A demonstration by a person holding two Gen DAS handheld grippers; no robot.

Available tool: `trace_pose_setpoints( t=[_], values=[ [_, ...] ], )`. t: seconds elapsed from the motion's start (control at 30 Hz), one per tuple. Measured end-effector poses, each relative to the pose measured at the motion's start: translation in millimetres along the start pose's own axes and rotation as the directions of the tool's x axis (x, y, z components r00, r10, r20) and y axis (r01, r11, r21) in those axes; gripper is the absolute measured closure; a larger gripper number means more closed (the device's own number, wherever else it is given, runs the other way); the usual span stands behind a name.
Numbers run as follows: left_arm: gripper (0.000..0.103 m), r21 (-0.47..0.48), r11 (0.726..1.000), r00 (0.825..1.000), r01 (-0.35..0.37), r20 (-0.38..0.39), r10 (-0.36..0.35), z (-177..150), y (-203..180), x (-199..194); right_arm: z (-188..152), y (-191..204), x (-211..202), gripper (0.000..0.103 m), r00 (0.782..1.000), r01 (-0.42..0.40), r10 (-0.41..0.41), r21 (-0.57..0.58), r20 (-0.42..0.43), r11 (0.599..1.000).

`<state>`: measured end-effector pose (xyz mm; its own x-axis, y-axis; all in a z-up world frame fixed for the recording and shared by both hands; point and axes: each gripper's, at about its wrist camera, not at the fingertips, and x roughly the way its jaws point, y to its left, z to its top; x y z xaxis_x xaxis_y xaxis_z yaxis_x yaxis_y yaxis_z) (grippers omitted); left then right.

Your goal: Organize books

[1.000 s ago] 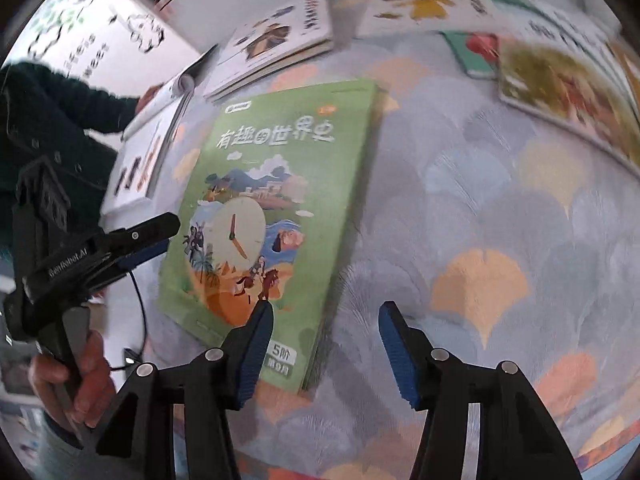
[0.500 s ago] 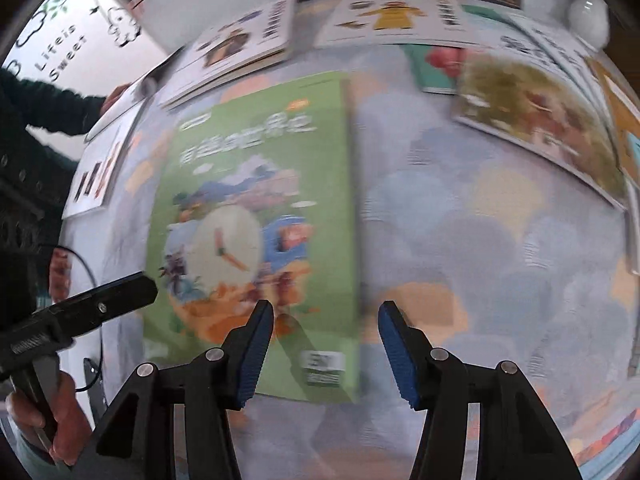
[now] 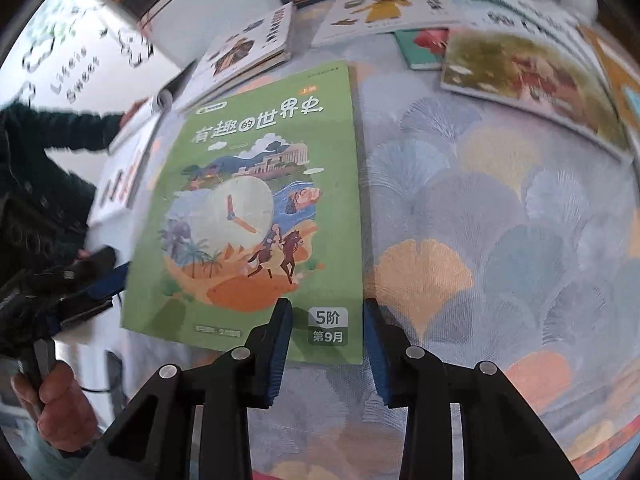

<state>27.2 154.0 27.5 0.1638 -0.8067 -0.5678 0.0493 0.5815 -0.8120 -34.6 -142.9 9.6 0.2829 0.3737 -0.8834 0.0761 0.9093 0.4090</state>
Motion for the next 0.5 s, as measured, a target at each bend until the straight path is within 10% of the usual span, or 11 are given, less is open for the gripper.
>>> trace_pose_setpoints(
  t=[0.13, 0.3, 0.5],
  values=[
    [0.068, -0.002, 0.995, 0.995, -0.099, -0.008, 0.099, 0, 8, 14, -1, -6, -1, 0.067, 0.999, -0.04, 0.04, 0.046, 0.001, 0.998],
    [0.068, -0.062, 0.996, 0.998, 0.063, 0.0, -0.064, -1, 5, 18, -4, -3, -2, 0.067, 0.999, -0.036, 0.036, 0.04, 0.007, 0.999],
    [0.071, -0.041, 0.999, 0.997, -0.025, -0.076, 0.022, -3, -5, 56, -4, -20, -2, 0.067, 0.992, -0.124, 0.123, 0.143, 0.018, 0.982]
  ],
)
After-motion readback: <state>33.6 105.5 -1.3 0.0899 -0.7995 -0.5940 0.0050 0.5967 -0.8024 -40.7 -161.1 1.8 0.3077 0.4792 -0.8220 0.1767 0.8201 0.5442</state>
